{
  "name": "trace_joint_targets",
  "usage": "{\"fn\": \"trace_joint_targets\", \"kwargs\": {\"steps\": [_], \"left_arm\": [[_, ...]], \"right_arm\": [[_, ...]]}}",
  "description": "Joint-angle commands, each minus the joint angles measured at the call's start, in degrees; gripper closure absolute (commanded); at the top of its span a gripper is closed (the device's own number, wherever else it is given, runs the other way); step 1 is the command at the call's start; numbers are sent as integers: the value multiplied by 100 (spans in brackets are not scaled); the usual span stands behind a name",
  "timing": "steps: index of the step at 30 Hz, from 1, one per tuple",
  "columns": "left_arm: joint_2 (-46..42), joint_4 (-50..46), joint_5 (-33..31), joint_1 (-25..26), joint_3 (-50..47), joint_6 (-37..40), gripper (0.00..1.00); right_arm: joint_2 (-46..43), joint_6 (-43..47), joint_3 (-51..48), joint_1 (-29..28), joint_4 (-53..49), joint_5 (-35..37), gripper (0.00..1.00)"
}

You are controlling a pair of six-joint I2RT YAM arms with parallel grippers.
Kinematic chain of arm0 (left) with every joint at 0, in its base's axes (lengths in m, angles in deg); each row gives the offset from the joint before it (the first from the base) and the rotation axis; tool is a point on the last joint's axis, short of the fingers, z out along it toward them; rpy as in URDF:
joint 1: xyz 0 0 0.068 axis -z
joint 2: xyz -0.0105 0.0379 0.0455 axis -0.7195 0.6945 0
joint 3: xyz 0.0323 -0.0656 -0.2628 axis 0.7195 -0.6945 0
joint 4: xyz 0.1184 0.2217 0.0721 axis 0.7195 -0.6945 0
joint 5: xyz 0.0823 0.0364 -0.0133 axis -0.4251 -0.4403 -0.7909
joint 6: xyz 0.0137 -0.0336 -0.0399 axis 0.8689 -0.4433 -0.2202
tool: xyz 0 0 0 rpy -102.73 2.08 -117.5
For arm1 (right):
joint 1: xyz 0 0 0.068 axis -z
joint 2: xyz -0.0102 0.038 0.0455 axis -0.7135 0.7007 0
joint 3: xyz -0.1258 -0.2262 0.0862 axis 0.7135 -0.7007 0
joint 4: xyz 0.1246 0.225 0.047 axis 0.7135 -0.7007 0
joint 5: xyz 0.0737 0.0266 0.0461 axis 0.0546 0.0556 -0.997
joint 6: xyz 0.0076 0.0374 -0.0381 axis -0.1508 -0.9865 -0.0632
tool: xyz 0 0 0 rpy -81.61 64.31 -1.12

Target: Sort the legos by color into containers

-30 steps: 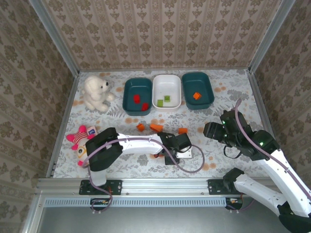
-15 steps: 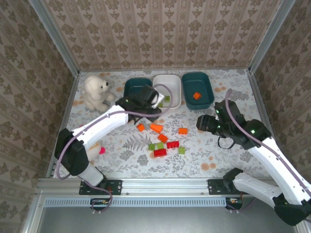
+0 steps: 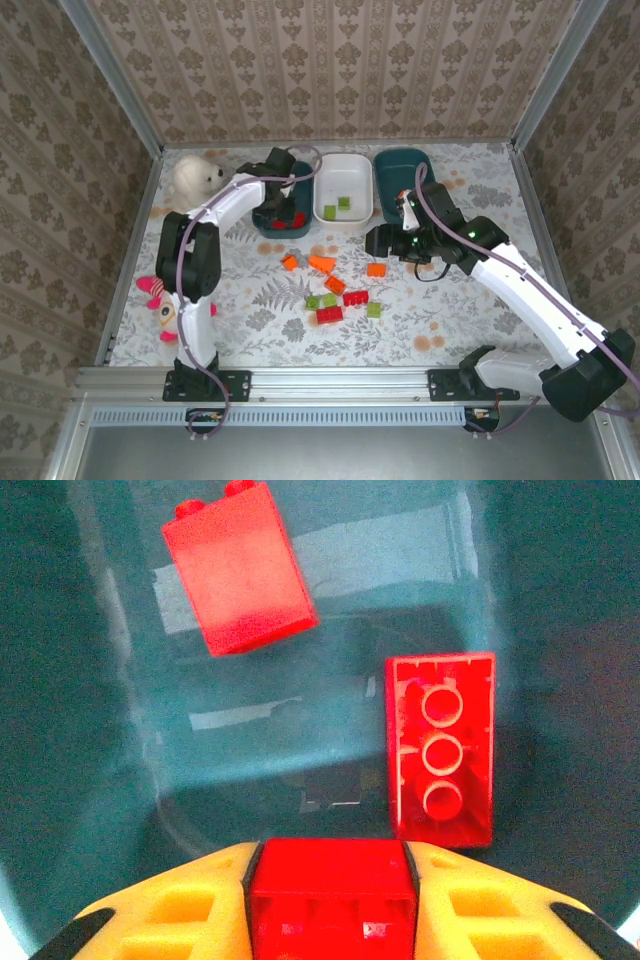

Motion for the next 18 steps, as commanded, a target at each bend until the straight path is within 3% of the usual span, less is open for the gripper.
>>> {"fn": "trace_joint_targets", "kwargs": {"steps": [1, 12, 18], "left_arm": [[286, -337, 46, 26, 391, -97, 65], [732, -254, -48, -193, 596, -103, 63], [814, -330, 54, -175, 708, -113, 48]], "right_arm": [[77, 149, 180, 36, 122, -251, 26], [160, 123, 103, 59, 103, -312, 26], [200, 121, 81, 63, 114, -339, 25]]}}
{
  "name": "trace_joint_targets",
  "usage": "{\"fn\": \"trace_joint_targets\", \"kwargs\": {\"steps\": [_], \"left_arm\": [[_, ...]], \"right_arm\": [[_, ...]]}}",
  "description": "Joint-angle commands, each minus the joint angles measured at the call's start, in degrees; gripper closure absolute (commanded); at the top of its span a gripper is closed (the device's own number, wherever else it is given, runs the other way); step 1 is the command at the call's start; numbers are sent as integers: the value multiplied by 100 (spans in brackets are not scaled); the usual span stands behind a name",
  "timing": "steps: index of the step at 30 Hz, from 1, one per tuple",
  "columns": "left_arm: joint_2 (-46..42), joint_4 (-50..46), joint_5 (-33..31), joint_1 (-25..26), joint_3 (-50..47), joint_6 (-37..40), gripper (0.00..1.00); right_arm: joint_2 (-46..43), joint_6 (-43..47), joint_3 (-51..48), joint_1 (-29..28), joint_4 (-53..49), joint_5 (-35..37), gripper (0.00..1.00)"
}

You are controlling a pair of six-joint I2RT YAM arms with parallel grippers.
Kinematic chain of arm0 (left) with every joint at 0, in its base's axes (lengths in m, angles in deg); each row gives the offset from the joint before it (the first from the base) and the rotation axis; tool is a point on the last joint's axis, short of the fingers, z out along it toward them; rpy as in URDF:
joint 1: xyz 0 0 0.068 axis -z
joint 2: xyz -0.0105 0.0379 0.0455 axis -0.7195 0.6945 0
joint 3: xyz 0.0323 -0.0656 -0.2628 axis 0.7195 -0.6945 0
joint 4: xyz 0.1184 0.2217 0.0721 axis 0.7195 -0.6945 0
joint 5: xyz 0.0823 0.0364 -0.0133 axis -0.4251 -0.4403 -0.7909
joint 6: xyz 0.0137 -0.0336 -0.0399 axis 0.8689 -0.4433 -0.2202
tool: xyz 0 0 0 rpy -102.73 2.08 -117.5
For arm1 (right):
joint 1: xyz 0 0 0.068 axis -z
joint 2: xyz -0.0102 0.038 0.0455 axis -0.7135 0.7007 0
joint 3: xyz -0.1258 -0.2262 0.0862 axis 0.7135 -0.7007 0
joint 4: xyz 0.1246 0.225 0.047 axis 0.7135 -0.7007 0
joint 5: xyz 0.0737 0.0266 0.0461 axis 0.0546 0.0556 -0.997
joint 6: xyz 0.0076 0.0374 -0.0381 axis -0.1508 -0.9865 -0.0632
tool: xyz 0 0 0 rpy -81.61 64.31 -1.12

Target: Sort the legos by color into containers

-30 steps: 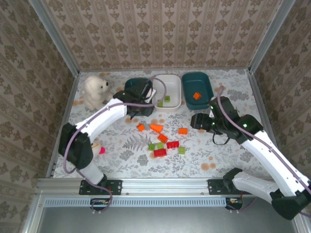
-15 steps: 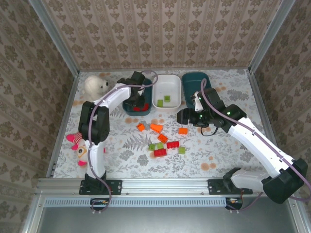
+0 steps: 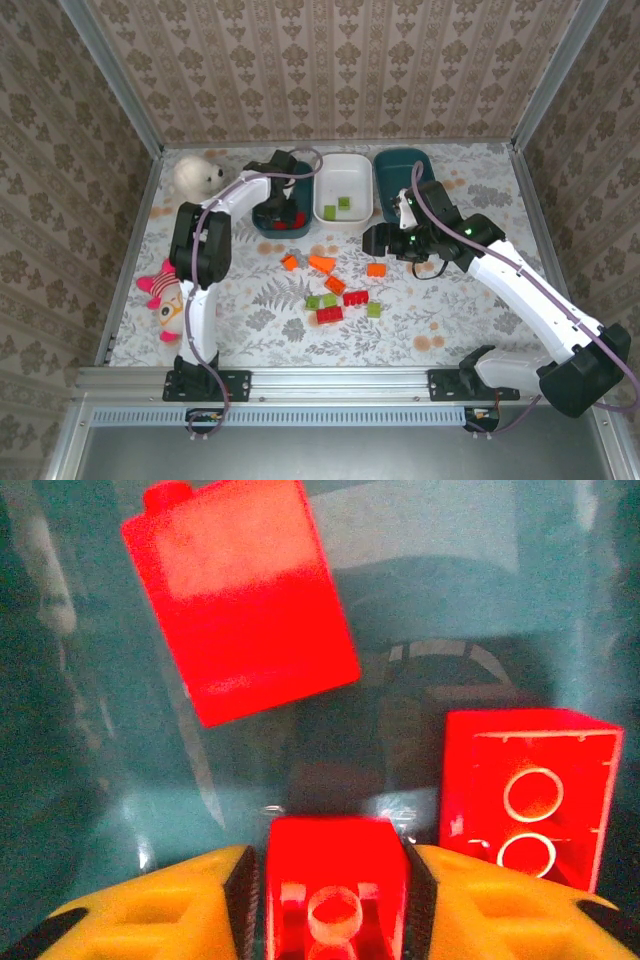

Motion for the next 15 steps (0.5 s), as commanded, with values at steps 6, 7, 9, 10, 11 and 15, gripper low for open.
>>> {"fn": "trace_joint_targets", "kwargs": {"steps": [6, 7, 9, 10, 11, 15], "left_arm": [[-585, -170, 100, 46, 74, -390, 30], [-740, -189, 125, 62, 44, -472, 28], [-1099, -170, 193, 71, -114, -689, 25], [-1354, -121, 218, 71, -270, -834, 23], [-1629, -55, 203, 66, -486, -1002, 21], [-2964, 282, 279, -47, -1681, -1743, 17]], "right_arm": [[281, 289, 235, -35, -107, 55, 25], [366, 376, 297, -95, -112, 94, 24], [654, 588, 479, -328, -108, 193, 23], [887, 714, 627, -496, -134, 273, 23], [1221, 836, 805, -691, -166, 360, 23], [2278, 1087, 1517, -1280, -89, 591, 24]]}}
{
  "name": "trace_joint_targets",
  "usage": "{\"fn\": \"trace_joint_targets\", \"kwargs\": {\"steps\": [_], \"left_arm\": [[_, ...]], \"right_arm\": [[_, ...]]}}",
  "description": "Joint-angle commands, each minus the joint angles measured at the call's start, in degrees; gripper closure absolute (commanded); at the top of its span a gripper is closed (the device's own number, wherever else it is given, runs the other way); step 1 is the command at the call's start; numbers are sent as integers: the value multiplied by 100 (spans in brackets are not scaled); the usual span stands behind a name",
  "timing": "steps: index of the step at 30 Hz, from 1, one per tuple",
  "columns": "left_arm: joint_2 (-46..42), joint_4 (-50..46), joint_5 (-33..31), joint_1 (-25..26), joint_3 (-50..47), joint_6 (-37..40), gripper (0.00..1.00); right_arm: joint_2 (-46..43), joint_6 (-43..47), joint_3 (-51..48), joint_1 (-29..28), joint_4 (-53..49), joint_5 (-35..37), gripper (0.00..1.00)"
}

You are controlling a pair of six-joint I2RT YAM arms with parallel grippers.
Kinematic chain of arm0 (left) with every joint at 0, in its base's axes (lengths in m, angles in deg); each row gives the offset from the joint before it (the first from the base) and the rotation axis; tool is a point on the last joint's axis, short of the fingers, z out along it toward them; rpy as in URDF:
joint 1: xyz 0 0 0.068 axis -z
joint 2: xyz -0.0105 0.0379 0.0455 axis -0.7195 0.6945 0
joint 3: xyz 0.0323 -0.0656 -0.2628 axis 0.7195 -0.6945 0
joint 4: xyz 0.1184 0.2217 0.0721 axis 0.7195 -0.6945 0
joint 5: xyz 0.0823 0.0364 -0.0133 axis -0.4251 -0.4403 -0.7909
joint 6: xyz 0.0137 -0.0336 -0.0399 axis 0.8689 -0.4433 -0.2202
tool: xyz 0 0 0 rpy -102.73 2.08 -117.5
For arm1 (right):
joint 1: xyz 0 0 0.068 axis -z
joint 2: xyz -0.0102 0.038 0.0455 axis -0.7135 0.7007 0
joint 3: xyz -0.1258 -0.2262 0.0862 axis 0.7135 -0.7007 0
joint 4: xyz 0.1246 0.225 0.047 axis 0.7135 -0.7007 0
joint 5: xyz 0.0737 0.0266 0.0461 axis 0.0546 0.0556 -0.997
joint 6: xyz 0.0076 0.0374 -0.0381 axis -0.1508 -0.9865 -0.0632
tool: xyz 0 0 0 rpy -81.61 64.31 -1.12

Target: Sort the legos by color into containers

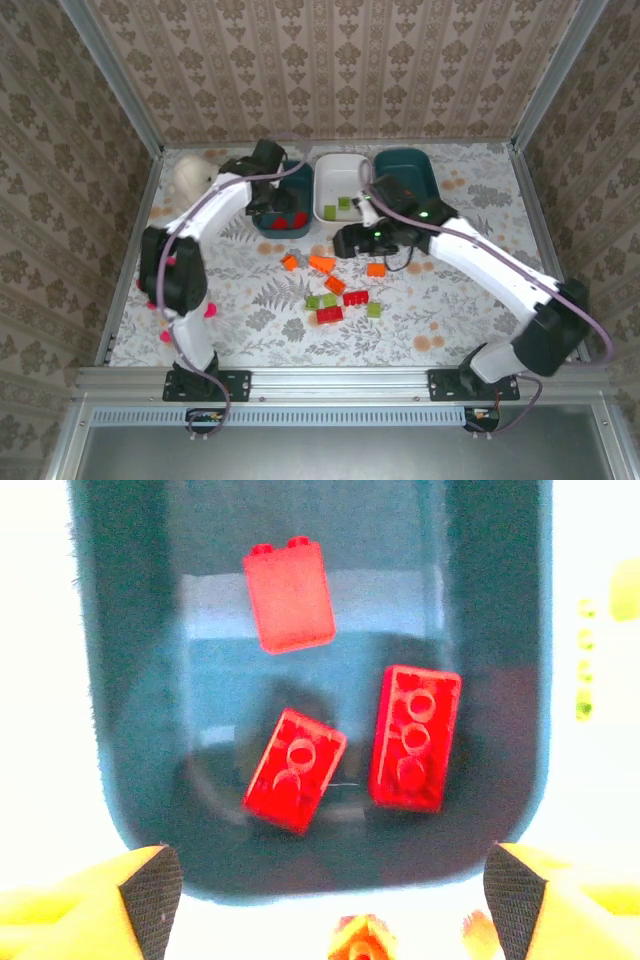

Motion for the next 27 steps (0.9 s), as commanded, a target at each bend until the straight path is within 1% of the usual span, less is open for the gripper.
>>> {"fn": "trace_joint_targets", "kwargs": {"steps": [1, 5, 7, 9, 12, 15, 18, 20, 23, 27], "left_arm": [[-1134, 126, 155, -110, -899, -914, 17], [-2698, 231, 314, -383, -2432, -1589, 17], [-3481, 176, 411, -508, -3069, -1875, 17], [-4354, 45, 408, -601, -3715, -2128, 14], [-5583, -200, 372, -672, -4391, -2470, 12], [-6549, -623, 285, -703, -4805, -2771, 12], [-7129, -1016, 267, -717, -4969, -2972, 12], [-7325, -1209, 270, -722, -4969, -2991, 12], [-7433, -1428, 259, -721, -4858, -2874, 12], [-7435, -1637, 292, -717, -4716, -2737, 12]], "right_arm": [[850, 408, 578, -413, -36, 290, 25], [1935, 532, 1539, -798, -185, 558, 26], [2424, 599, 1984, -941, -288, 734, 27], [2917, 649, 2458, -1085, -477, 955, 27], [3510, 727, 2939, -1219, -710, 1281, 26], [3936, 823, 3230, -1324, -789, 1522, 26], [4265, 880, 3446, -1408, -807, 1656, 25], [4438, 905, 3558, -1460, -777, 1765, 26], [4635, 1018, 3753, -1541, -729, 1966, 26], [4986, 1046, 4162, -1555, -940, 2265, 27]]}}
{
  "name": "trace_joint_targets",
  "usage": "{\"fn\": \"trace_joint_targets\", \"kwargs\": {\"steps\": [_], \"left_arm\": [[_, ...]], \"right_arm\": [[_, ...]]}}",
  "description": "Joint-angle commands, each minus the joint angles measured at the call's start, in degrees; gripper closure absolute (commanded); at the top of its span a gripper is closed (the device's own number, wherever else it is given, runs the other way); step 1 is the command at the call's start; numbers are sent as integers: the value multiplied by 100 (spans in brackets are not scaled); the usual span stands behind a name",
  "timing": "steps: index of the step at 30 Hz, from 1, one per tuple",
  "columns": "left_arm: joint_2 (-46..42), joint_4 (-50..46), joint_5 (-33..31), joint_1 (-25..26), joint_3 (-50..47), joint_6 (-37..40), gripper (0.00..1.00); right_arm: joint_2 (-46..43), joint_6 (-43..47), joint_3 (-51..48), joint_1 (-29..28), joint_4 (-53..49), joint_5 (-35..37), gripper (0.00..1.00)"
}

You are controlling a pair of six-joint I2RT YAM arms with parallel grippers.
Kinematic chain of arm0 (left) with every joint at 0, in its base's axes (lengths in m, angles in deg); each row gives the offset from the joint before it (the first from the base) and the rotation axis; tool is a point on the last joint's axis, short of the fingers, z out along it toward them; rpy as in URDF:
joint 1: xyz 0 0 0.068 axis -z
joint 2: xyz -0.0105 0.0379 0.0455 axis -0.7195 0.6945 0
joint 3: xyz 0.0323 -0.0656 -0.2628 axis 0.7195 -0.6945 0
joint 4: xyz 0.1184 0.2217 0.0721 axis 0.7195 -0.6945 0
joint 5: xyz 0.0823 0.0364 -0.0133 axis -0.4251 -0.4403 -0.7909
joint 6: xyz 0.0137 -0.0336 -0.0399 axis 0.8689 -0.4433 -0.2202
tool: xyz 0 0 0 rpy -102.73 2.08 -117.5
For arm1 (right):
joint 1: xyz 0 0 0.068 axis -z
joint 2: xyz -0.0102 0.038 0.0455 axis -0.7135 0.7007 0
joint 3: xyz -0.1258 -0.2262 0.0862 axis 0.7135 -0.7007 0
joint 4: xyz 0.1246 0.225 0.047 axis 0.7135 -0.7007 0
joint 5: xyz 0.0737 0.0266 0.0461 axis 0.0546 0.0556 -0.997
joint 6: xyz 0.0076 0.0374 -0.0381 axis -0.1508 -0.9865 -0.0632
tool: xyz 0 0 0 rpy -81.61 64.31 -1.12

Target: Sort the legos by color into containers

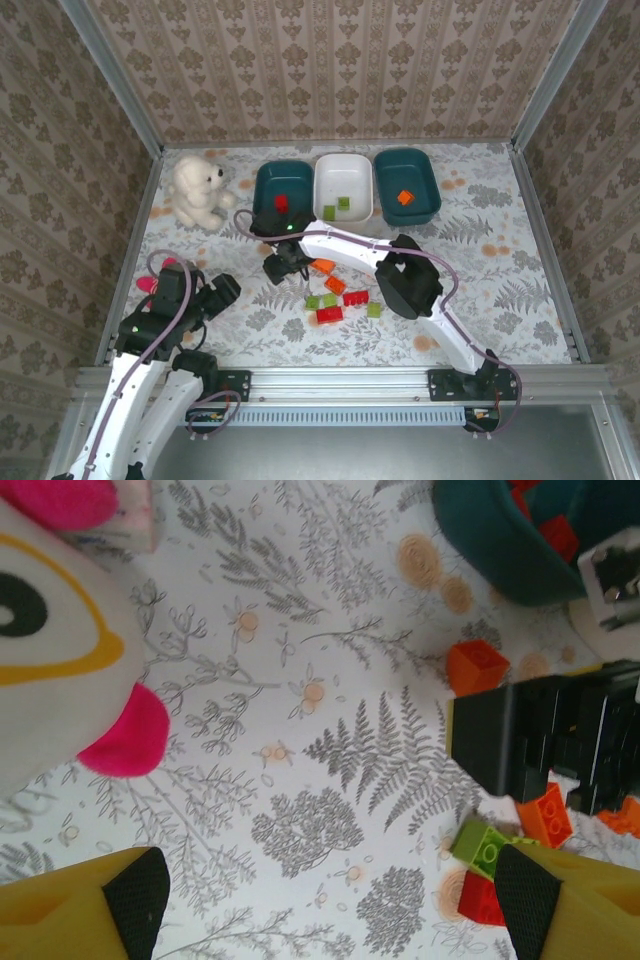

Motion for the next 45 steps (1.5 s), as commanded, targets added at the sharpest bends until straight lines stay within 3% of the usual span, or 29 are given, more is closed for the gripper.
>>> {"fn": "trace_joint_targets", "kwargs": {"steps": [1, 7, 14, 22, 32, 36, 40, 45], "left_arm": [[-69, -400, 13, -44, 216, 20, 12], [-145, -462, 64, -47, 360, 150, 12], [-237, -473, 103, -42, 493, 279, 12], [-268, -410, 156, -46, 467, 264, 12], [-212, -129, 343, -43, 361, 260, 13], [-165, 175, 506, -44, 276, 380, 13], [124, 884, 908, 75, 120, 498, 14], [987, 2024, 457, 1123, 160, 731, 14]], "right_arm": [[281, 143, 446, -26, -348, 523, 28], [770, 158, 963, -25, -680, 761, 35], [946, 146, 1152, -16, -645, 665, 52], [1073, 147, 1411, 45, -741, 627, 50], [986, 62, 1339, 54, -784, 408, 69], [412, -1, 1125, 69, -665, 560, 72], [-710, -149, 557, 328, -527, 777, 72], [-2206, -485, -897, 1414, -115, 632, 72]]}}
